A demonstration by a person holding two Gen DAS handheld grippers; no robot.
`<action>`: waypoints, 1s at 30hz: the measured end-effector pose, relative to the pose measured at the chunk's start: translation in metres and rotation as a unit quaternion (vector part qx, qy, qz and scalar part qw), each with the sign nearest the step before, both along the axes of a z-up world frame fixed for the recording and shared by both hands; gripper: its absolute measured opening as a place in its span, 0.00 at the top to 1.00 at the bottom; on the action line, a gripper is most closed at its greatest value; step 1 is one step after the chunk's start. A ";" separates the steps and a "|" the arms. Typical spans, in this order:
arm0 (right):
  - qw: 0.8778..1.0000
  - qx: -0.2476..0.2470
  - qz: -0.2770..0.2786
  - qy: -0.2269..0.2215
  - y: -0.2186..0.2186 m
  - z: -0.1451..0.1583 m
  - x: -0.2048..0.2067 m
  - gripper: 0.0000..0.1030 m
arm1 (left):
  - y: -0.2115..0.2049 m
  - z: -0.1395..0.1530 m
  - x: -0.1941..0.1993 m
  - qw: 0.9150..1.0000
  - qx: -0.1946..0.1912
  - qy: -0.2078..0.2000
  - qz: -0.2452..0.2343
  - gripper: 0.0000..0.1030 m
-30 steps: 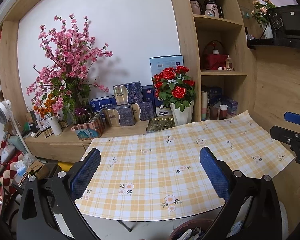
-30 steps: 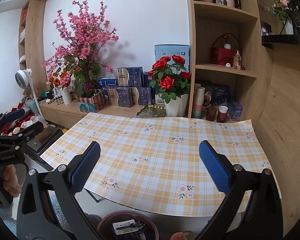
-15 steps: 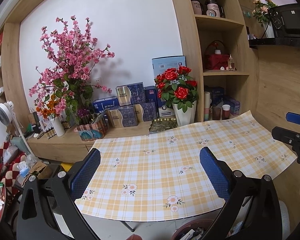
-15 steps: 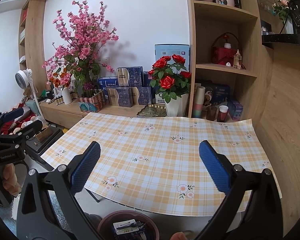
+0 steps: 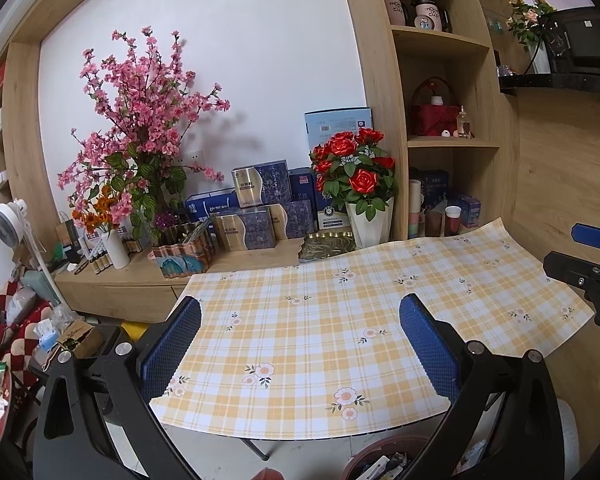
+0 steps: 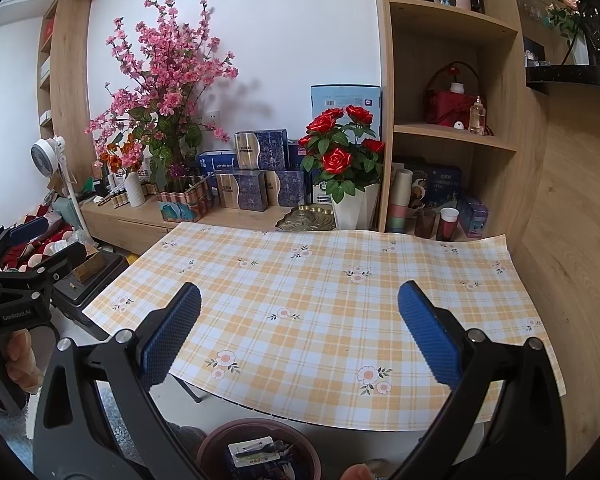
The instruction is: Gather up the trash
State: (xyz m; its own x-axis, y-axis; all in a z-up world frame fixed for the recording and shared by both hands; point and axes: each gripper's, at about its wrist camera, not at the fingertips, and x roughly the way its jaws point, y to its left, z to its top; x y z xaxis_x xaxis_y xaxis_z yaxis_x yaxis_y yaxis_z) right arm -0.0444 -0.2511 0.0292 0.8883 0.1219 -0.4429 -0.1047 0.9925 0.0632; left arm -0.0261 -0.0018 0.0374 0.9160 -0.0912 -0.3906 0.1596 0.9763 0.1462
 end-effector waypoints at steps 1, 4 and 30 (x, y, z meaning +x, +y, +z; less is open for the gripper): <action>1.000 -0.001 0.000 0.000 0.000 -0.001 0.000 0.06 | 0.000 0.000 0.000 1.000 0.000 0.000 0.000 0.06; 1.000 -0.001 0.001 0.001 0.002 -0.002 0.000 0.06 | 0.002 -0.001 0.000 1.000 -0.002 0.003 0.002 0.06; 1.000 -0.001 0.008 0.009 0.008 -0.010 0.002 0.06 | 0.009 -0.006 0.000 1.000 -0.004 0.009 0.004 0.06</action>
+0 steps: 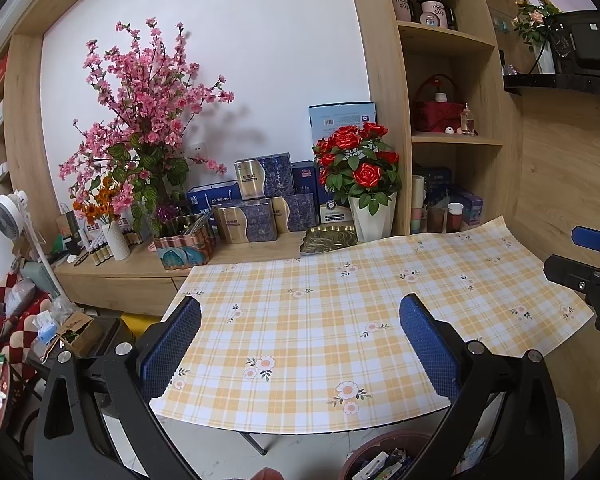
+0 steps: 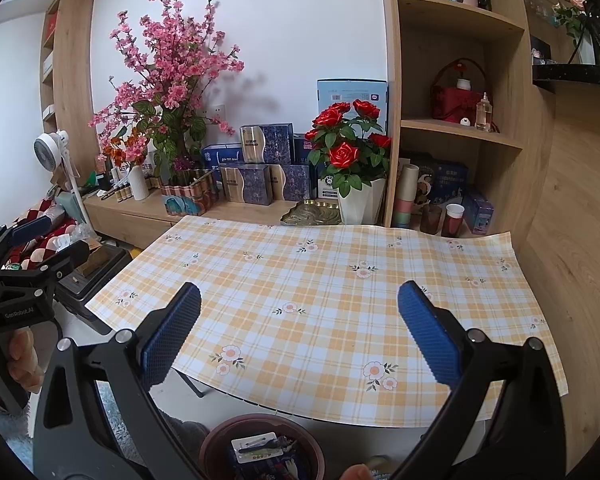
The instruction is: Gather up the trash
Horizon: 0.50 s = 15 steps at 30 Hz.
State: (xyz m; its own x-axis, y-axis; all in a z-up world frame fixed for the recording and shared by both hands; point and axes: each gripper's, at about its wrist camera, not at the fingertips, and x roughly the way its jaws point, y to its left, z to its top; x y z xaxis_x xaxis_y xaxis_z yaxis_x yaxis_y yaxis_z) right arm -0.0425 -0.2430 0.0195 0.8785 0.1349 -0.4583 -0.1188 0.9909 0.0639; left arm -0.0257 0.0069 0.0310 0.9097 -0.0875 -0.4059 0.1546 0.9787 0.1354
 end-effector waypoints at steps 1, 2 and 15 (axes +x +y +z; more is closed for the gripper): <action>1.000 0.000 0.000 0.000 0.000 0.000 -0.001 0.06 | 0.001 0.000 0.000 1.000 0.000 0.000 0.000 0.06; 1.000 0.000 0.000 0.000 0.000 -0.001 -0.001 0.06 | 0.001 0.000 0.000 1.000 0.000 0.001 0.000 0.06; 1.000 0.001 -0.001 -0.001 -0.001 -0.002 -0.001 0.06 | 0.006 0.001 -0.002 1.000 -0.011 -0.008 0.011 0.06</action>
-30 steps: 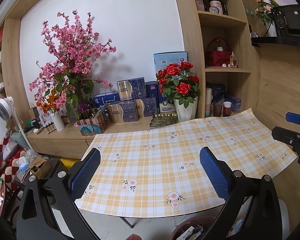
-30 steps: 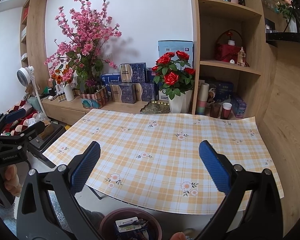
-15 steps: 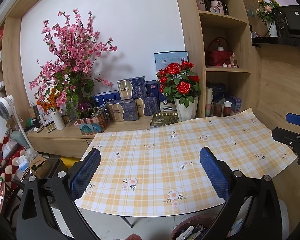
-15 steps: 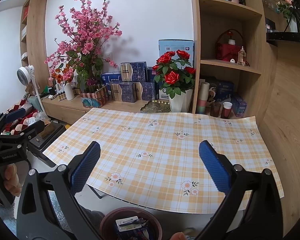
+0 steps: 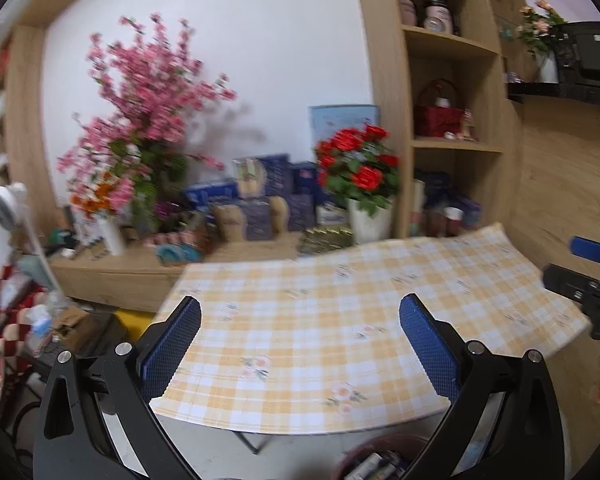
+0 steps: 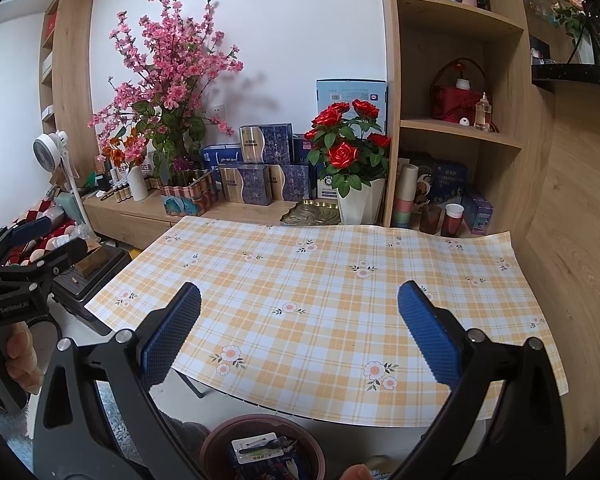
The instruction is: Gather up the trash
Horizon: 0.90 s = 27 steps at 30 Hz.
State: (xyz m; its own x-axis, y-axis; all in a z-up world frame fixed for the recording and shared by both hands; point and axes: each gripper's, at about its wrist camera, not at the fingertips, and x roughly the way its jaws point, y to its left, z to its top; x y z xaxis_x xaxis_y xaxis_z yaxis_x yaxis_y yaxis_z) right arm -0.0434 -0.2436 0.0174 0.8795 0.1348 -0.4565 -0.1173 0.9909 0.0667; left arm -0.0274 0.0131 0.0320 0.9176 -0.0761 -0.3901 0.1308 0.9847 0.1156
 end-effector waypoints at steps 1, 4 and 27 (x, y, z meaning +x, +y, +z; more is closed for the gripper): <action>1.000 -0.001 0.000 0.000 0.000 0.000 0.000 0.06 | 0.000 0.000 -0.001 1.000 0.001 -0.001 -0.001 0.06; 1.000 0.000 0.000 0.000 -0.001 0.000 0.001 0.06 | -0.001 0.002 0.000 1.000 0.000 0.006 -0.006 0.06; 1.000 0.000 -0.003 -0.001 0.000 0.000 -0.001 0.06 | -0.006 0.007 -0.003 1.000 0.005 0.002 -0.006 0.06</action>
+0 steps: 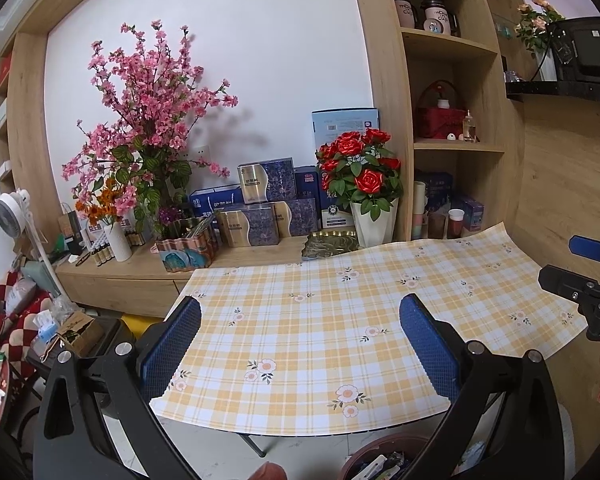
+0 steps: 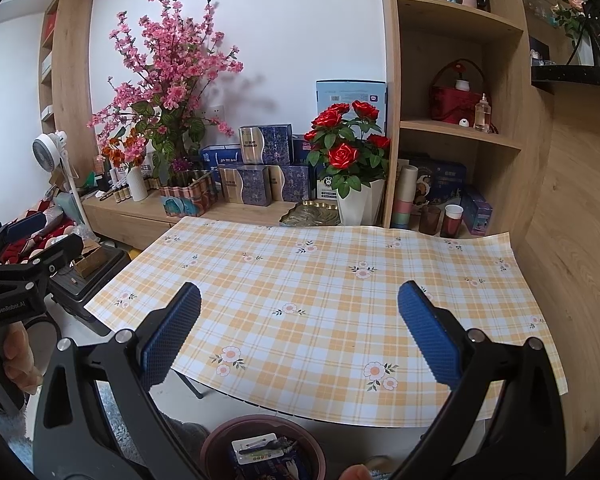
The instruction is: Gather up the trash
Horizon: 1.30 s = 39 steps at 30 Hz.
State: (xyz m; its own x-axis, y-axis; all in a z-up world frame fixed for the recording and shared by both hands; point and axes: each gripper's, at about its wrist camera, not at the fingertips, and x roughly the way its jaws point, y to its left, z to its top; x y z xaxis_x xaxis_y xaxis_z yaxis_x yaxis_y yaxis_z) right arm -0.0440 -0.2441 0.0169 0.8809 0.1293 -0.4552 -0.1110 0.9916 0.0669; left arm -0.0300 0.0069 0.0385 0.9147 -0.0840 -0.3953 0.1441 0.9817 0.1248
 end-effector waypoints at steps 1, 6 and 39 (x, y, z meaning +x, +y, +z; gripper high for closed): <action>1.000 0.000 0.000 0.000 0.000 0.000 -0.001 0.06 | 0.000 0.000 0.000 1.000 0.000 0.000 0.000 0.06; 1.000 0.000 0.000 0.000 0.000 0.000 0.000 0.06 | 0.000 0.000 0.000 1.000 0.000 0.001 0.000 0.06; 1.000 -0.005 0.002 -0.002 0.001 0.003 0.001 0.06 | 0.011 0.003 0.008 0.999 -0.026 0.025 0.002 0.06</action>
State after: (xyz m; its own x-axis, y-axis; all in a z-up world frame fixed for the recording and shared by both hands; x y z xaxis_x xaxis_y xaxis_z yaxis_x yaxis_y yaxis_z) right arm -0.0431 -0.2427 0.0200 0.8824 0.1272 -0.4530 -0.1143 0.9919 0.0558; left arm -0.0217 0.0181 0.0414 0.8939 -0.1024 -0.4365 0.1452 0.9872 0.0657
